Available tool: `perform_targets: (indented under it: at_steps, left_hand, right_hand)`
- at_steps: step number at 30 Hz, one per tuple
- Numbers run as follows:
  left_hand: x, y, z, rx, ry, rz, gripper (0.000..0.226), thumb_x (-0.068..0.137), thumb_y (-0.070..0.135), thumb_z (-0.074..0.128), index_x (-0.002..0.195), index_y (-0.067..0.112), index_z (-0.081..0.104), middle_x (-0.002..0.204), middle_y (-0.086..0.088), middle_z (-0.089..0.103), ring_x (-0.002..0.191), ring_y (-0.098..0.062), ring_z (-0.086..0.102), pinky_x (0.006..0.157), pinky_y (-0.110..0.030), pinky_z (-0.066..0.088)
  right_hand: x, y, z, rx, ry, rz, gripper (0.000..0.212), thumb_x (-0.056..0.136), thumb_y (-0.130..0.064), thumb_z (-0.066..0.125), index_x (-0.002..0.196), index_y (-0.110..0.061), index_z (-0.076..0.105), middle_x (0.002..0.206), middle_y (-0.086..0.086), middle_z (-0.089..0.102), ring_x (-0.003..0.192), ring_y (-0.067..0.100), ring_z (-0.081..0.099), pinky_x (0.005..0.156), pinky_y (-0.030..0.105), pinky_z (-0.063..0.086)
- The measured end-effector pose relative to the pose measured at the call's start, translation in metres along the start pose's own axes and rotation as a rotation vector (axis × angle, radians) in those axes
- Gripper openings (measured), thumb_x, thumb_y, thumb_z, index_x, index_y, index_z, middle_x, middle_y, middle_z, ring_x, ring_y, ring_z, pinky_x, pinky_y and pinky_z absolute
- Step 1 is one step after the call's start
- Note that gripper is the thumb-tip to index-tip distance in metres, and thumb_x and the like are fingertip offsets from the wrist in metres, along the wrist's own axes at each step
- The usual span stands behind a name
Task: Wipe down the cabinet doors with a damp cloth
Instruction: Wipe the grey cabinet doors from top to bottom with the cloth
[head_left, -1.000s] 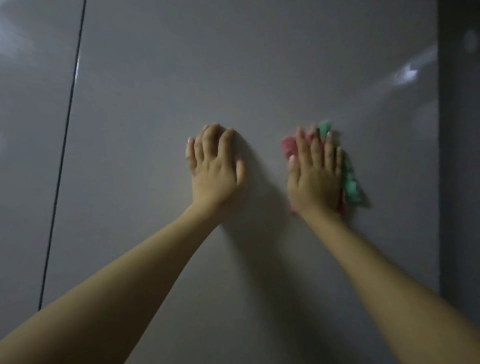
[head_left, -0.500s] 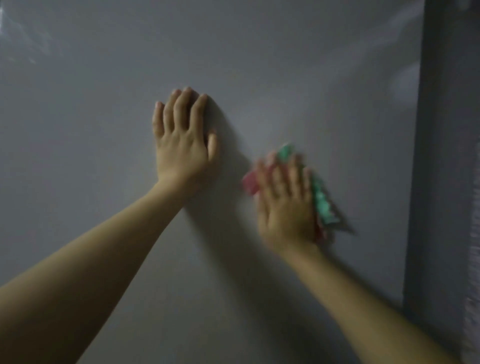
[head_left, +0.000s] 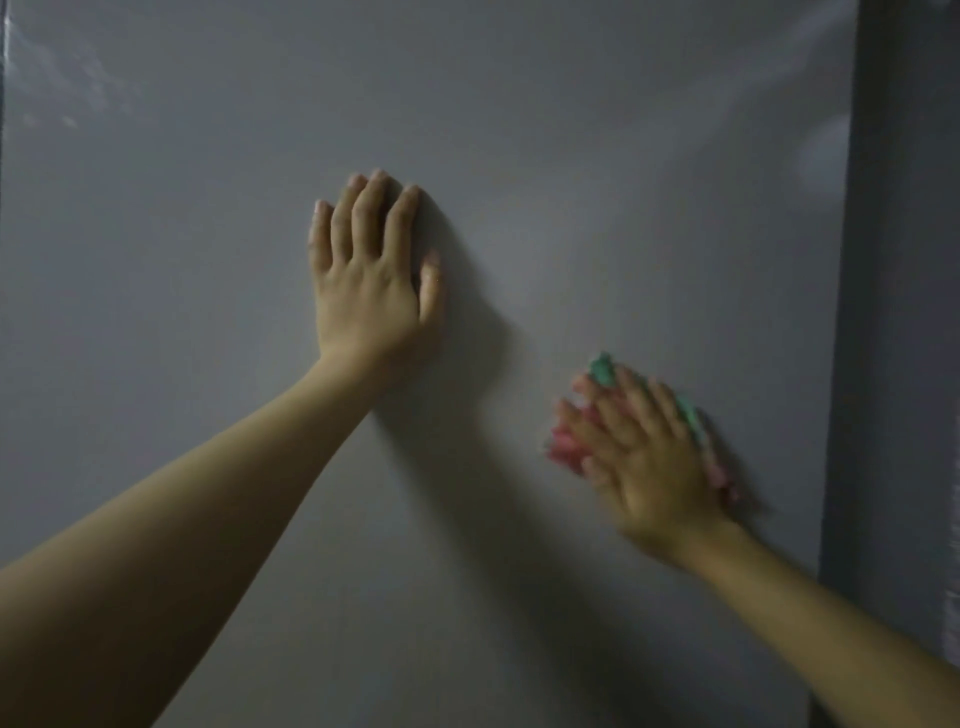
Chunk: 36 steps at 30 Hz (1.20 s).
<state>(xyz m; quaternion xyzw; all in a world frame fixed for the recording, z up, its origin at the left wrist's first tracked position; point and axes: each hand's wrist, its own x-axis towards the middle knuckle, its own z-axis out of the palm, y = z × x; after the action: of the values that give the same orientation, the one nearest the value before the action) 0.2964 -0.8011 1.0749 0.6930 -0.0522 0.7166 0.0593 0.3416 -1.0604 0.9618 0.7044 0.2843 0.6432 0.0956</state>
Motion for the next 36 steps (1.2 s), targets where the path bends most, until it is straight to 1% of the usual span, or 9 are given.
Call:
perform_targets:
  at_steps: [6, 10, 13, 19, 25, 27, 31, 33, 36]
  left_hand:
    - [0.001, 0.0, 0.0, -0.007, -0.018, -0.019, 0.061, 0.09, 0.04, 0.031, 0.143, 0.01, 0.037, 0.151, -0.016, 0.031, 0.144, -0.032, 0.018, 0.118, -0.042, -0.001]
    - [-0.001, 0.001, -0.001, -0.011, -0.022, -0.016, 0.059, 0.092, 0.038, 0.031, 0.143, 0.01, 0.036, 0.151, -0.016, 0.03, 0.144, -0.032, 0.018, 0.119, -0.044, 0.001]
    - [-0.001, 0.001, -0.002, -0.012, -0.031, -0.02, 0.06, 0.091, 0.038, 0.031, 0.144, 0.01, 0.036, 0.152, -0.016, 0.03, 0.144, -0.032, 0.018, 0.119, -0.044, 0.0]
    - [-0.001, 0.004, -0.003, -0.001, -0.037, -0.029, 0.06, 0.091, 0.038, 0.031, 0.145, 0.011, 0.034, 0.152, -0.015, 0.028, 0.145, -0.031, 0.015, 0.119, -0.044, -0.001]
    - [-0.002, 0.001, -0.003, -0.001, -0.044, -0.025, 0.06, 0.092, 0.039, 0.027, 0.145, 0.011, 0.035, 0.152, -0.015, 0.03, 0.145, -0.031, 0.017, 0.119, -0.043, 0.0]
    - [-0.001, 0.002, -0.002, -0.002, -0.036, -0.018, 0.06, 0.092, 0.039, 0.028, 0.144, 0.01, 0.037, 0.152, -0.015, 0.031, 0.144, -0.032, 0.019, 0.119, -0.043, 0.001]
    - [0.001, 0.001, 0.001, 0.005, -0.011, -0.018, 0.06, 0.092, 0.039, 0.029, 0.144, 0.011, 0.037, 0.152, -0.015, 0.031, 0.145, -0.031, 0.018, 0.119, -0.043, 0.001]
    - [0.0, 0.0, 0.001, 0.002, -0.016, -0.016, 0.059, 0.093, 0.04, 0.029, 0.145, 0.012, 0.036, 0.153, -0.014, 0.03, 0.145, -0.03, 0.017, 0.119, -0.042, 0.0]
    - [0.001, -0.002, -0.001, 0.001, -0.029, -0.015, 0.059, 0.094, 0.039, 0.027, 0.145, 0.013, 0.035, 0.154, -0.012, 0.028, 0.146, -0.029, 0.016, 0.119, -0.041, 0.0]
  right_hand:
    - [0.017, 0.041, 0.0, -0.033, 0.169, 0.84, 0.054, 0.098, -0.034, 0.026, 0.147, -0.014, 0.034, 0.151, 0.014, 0.036, 0.139, 0.041, 0.028, 0.113, 0.053, 0.02]
    - [-0.023, -0.026, 0.009, -0.005, 0.059, 0.492, 0.052, 0.1, -0.038, 0.022, 0.148, -0.019, 0.029, 0.153, 0.006, 0.029, 0.14, 0.039, 0.026, 0.115, 0.05, 0.015]
    - [-0.049, 0.005, 0.0, -0.01, -0.018, 0.3, 0.053, 0.098, -0.038, 0.026, 0.149, -0.027, 0.023, 0.152, 0.001, 0.028, 0.141, 0.035, 0.023, 0.116, 0.047, 0.011]
    - [0.005, 0.014, 0.002, -0.024, 0.172, 0.905, 0.053, 0.098, -0.035, 0.026, 0.147, -0.014, 0.035, 0.15, 0.015, 0.037, 0.139, 0.043, 0.028, 0.114, 0.055, 0.019]
    - [-0.021, -0.054, 0.002, 0.064, -0.031, 0.054, 0.049, 0.101, -0.038, 0.023, 0.147, -0.024, 0.029, 0.15, 0.002, 0.032, 0.141, 0.035, 0.023, 0.117, 0.047, 0.01]
    - [-0.01, -0.027, 0.003, 0.014, 0.002, 0.102, 0.05, 0.1, -0.037, 0.023, 0.149, -0.024, 0.026, 0.149, 0.005, 0.033, 0.139, 0.035, 0.025, 0.116, 0.045, 0.01]
    - [0.05, -0.046, 0.004, 0.0, 0.188, 0.718, 0.053, 0.098, -0.036, 0.028, 0.148, -0.018, 0.032, 0.152, 0.01, 0.035, 0.14, 0.039, 0.028, 0.114, 0.051, 0.02]
    - [0.054, -0.084, 0.008, 0.054, 0.154, 0.582, 0.052, 0.098, -0.037, 0.029, 0.147, -0.018, 0.032, 0.153, 0.007, 0.03, 0.141, 0.04, 0.026, 0.115, 0.051, 0.016]
    - [0.018, -0.091, 0.013, 0.104, 0.036, 0.051, 0.047, 0.1, -0.037, 0.03, 0.143, -0.022, 0.042, 0.151, 0.001, 0.028, 0.14, 0.036, 0.026, 0.116, 0.051, 0.014]
